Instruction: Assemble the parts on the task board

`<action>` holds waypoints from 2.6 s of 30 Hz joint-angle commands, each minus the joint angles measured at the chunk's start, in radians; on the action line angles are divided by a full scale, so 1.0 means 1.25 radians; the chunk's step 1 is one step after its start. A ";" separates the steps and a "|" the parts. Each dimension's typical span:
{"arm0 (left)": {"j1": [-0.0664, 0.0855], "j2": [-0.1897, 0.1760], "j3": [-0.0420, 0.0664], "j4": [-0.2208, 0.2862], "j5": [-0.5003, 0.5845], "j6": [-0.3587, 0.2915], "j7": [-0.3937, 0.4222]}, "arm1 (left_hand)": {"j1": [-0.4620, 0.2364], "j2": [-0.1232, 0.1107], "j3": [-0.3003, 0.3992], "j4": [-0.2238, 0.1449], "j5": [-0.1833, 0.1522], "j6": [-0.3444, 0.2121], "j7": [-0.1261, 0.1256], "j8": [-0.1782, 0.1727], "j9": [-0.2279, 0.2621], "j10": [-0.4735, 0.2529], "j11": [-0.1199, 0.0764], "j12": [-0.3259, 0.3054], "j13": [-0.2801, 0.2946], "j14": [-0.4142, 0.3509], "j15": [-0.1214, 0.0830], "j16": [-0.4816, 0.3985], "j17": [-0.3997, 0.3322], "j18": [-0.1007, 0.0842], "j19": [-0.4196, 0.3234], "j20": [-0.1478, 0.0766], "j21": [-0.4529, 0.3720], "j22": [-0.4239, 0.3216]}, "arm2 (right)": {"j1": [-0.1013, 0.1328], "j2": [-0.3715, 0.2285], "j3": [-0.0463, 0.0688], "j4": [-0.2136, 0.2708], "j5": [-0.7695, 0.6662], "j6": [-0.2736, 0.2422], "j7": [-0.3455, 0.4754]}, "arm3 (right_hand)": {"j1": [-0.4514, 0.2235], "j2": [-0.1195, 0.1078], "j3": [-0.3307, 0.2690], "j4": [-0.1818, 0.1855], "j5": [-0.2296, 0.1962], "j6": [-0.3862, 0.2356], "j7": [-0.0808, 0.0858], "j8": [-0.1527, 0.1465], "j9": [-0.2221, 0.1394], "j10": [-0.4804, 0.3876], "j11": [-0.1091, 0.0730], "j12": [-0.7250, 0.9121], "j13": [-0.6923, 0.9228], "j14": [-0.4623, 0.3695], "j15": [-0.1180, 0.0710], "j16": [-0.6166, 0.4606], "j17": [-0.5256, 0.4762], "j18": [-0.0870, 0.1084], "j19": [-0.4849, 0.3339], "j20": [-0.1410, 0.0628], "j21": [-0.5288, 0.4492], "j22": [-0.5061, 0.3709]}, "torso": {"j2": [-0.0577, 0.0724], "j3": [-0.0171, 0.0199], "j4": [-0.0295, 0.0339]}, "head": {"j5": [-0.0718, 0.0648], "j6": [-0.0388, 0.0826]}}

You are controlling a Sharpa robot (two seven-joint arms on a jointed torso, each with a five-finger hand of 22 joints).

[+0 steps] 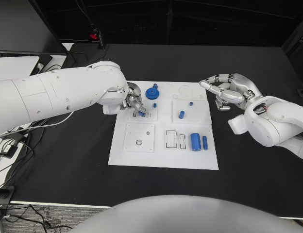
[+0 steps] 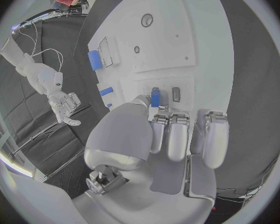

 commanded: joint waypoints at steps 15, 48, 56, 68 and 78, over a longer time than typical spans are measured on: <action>-0.009 0.001 -0.004 0.008 0.006 0.032 -0.013 | 0.007 0.014 0.006 0.000 -0.003 -0.004 -0.008 -0.005 0.002 0.089 0.001 -0.002 0.208 0.085 -0.003 0.001 0.211 -0.005 0.084 -0.001 0.003 0.210 | 0.001 -0.001 0.000 0.002 0.002 0.007 0.001 | -0.002 0.009 -0.004 0.001 0.001 -0.006 0.025 0.003 0.001 0.083 0.003 0.002 0.210 0.083 0.007 0.002 0.211 0.012 -0.005 -0.001 -0.004 0.081 | 0.000 0.0003 0.0006 | 0.001 0.000; -0.010 0.001 -0.004 0.008 0.006 0.041 -0.022 | -0.001 0.014 0.006 0.001 -0.006 -0.009 -0.006 -0.008 0.002 0.089 0.003 -0.002 0.208 0.085 -0.001 0.001 0.211 -0.005 0.084 0.001 0.003 0.210 | 0.001 -0.002 0.000 0.003 0.002 0.007 0.000 | -0.004 0.011 -0.006 0.001 0.001 -0.008 0.025 0.006 0.001 0.083 0.003 0.002 0.210 0.083 0.007 0.002 0.211 0.011 -0.003 -0.001 -0.002 0.083 | 0.000 0.0000 0.0003 | 0.003 0.000; -0.010 0.001 -0.005 0.009 0.005 0.046 -0.026 | -0.012 0.010 0.003 0.001 -0.011 -0.017 -0.003 -0.014 0.001 0.089 0.005 -0.002 0.208 0.085 0.001 0.001 0.211 -0.005 0.084 0.002 0.003 0.210 | 0.001 -0.002 0.000 0.003 0.002 0.008 -0.001 | -0.004 0.011 -0.007 0.001 0.001 -0.008 0.025 0.007 0.001 0.083 0.003 0.002 0.210 0.083 0.007 0.002 0.211 0.011 -0.003 -0.001 -0.002 0.083 | 0.000 0.0001 -0.0001 | 0.002 0.000; -0.010 0.005 -0.005 0.006 0.005 0.054 -0.025 | -0.089 -0.002 -0.029 0.001 -0.034 -0.041 0.009 -0.035 -0.007 0.089 0.017 -0.002 0.208 0.085 0.012 0.001 0.211 -0.005 0.084 0.012 0.003 0.210 | 0.001 -0.002 0.000 0.003 0.002 0.010 -0.002 | -0.005 0.014 -0.009 0.001 0.001 -0.010 0.024 0.012 0.001 0.083 0.003 0.002 0.210 0.083 0.007 0.002 0.211 0.009 0.003 -0.001 0.004 0.088 | 0.000 0.0000 -0.0007 | 0.001 0.000; -0.011 0.005 -0.005 0.005 0.001 0.054 -0.036 | -0.166 -0.026 -0.078 0.001 -0.063 -0.062 0.022 -0.049 -0.022 0.089 0.029 -0.002 0.208 0.085 0.022 0.001 0.211 -0.005 0.084 0.022 0.003 0.210 | 0.001 -0.002 0.000 0.002 0.002 0.011 -0.003 | -0.005 0.015 -0.010 0.000 0.001 -0.011 0.024 0.016 0.001 0.083 0.003 0.002 0.210 0.083 0.007 0.002 0.211 0.007 0.008 -0.001 0.010 0.092 | 0.000 -0.0001 0.0002 | 0.000 0.000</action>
